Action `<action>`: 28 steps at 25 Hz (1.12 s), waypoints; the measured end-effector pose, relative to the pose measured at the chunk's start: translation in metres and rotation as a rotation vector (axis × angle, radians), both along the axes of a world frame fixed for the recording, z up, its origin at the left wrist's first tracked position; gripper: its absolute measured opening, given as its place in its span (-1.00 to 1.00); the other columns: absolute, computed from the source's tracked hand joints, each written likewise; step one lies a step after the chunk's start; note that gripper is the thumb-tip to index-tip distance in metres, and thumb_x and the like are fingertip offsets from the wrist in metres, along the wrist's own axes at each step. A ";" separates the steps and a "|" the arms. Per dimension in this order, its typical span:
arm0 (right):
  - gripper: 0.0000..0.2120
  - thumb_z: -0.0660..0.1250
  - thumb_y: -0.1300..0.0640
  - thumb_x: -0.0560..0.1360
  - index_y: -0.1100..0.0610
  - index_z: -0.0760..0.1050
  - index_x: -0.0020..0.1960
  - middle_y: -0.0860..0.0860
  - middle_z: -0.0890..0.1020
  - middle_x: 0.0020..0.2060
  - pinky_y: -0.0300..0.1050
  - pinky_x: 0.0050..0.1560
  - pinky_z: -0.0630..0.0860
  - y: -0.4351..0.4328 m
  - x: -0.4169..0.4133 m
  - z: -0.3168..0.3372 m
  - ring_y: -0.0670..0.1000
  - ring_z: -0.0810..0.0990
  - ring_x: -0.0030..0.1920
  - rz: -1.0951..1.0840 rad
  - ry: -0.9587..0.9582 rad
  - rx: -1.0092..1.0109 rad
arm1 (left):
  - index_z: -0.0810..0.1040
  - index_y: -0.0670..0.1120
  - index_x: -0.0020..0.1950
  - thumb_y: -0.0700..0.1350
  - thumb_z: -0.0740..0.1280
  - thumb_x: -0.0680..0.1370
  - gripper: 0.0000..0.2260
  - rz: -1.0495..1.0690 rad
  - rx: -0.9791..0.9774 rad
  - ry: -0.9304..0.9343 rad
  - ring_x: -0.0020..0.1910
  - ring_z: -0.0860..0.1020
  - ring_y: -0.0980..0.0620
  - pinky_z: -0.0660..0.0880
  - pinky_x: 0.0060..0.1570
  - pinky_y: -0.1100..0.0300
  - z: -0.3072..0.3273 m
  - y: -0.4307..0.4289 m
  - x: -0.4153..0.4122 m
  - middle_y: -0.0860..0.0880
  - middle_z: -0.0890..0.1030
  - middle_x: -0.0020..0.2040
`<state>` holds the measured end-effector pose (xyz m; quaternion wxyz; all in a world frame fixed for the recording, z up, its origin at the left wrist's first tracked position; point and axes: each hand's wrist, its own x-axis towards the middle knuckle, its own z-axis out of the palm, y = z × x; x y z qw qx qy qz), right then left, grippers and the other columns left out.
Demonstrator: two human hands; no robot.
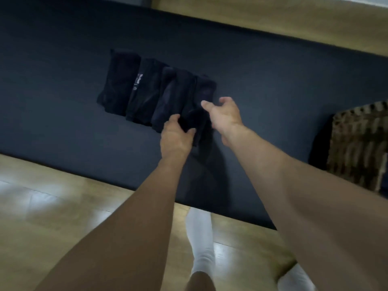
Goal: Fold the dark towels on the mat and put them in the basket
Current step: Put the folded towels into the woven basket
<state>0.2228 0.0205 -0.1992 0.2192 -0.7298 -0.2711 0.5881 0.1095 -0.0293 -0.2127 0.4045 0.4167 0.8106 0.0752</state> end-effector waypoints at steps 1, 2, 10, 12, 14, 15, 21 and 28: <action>-0.35 0.40 -0.07 0.51 0.13 0.24 0.49 0.08 0.43 0.37 0.10 0.29 0.49 0.009 -0.007 -0.014 0.11 0.48 0.30 -0.009 -0.018 -0.006 | 0.30 -0.11 0.49 0.00 0.41 0.54 -0.43 -0.070 0.013 0.031 0.35 0.40 -0.13 0.40 0.29 0.03 -0.010 0.003 -0.003 -0.15 0.39 0.40; -0.35 0.41 -0.07 0.50 0.14 0.28 0.47 0.09 0.46 0.35 0.10 0.28 0.50 0.018 -0.012 -0.025 0.12 0.49 0.29 -0.030 -0.028 -0.020 | 0.30 -0.13 0.47 0.04 0.41 0.54 -0.41 -0.134 0.035 0.074 0.34 0.38 -0.15 0.41 0.27 0.00 -0.019 0.005 -0.005 -0.16 0.37 0.38; -0.66 0.52 0.01 0.41 0.11 0.36 -0.19 0.00 0.56 -0.13 -0.10 -0.08 0.54 0.035 -0.028 -0.059 0.03 0.55 -0.07 -0.056 0.010 -0.088 | 0.38 -0.19 0.33 0.10 0.43 0.49 -0.44 -0.196 0.072 0.240 0.25 0.36 -0.10 0.45 0.14 0.06 -0.039 0.009 0.012 -0.13 0.36 0.30; -0.69 0.51 0.05 0.38 0.09 0.38 -0.19 0.02 0.58 -0.14 -0.14 -0.20 0.53 0.032 -0.021 -0.053 0.01 0.56 -0.14 -0.082 0.003 -0.103 | 0.43 -0.20 0.30 0.10 0.45 0.46 -0.45 -0.171 0.093 0.201 0.23 0.37 -0.09 0.46 0.17 0.05 -0.034 0.008 0.017 -0.13 0.38 0.28; -0.72 0.50 0.04 0.36 0.12 0.44 -0.12 0.02 0.61 -0.12 -0.17 -0.29 0.49 0.028 -0.007 -0.042 -0.02 0.57 -0.18 -0.115 0.003 -0.120 | 0.43 -0.14 0.29 0.08 0.47 0.43 -0.47 -0.086 0.102 0.039 0.18 0.44 -0.05 0.48 0.09 0.11 -0.024 0.007 0.023 -0.09 0.45 0.22; -0.70 0.50 0.03 0.35 0.14 0.48 -0.04 0.03 0.63 -0.10 -0.18 -0.30 0.49 0.026 0.002 -0.035 -0.01 0.59 -0.17 -0.122 0.004 -0.123 | 0.42 -0.09 0.27 0.08 0.48 0.42 -0.48 -0.015 0.087 -0.088 0.11 0.49 0.00 0.48 -0.01 0.20 -0.017 0.006 0.025 -0.04 0.50 0.17; -0.43 0.56 -0.01 0.30 0.17 0.46 0.20 0.08 0.67 -0.02 -0.07 -0.15 0.65 0.030 0.089 0.048 0.07 0.69 -0.09 -0.161 0.122 -0.050 | 0.62 -0.03 0.14 0.22 0.49 0.40 -0.56 0.173 0.007 -0.577 0.01 0.66 0.09 0.59 0.06 0.14 0.063 0.000 0.095 0.06 0.70 0.00; -0.54 0.48 -0.15 0.42 0.17 0.60 0.14 0.07 0.74 -0.09 -0.05 -0.10 0.66 0.006 0.252 0.165 0.05 0.73 -0.11 -0.326 0.265 0.050 | 0.63 -0.05 0.18 0.15 0.48 0.43 -0.59 0.139 -0.014 -0.964 0.11 0.66 0.05 0.52 0.23 0.04 0.159 -0.024 0.236 0.01 0.71 0.07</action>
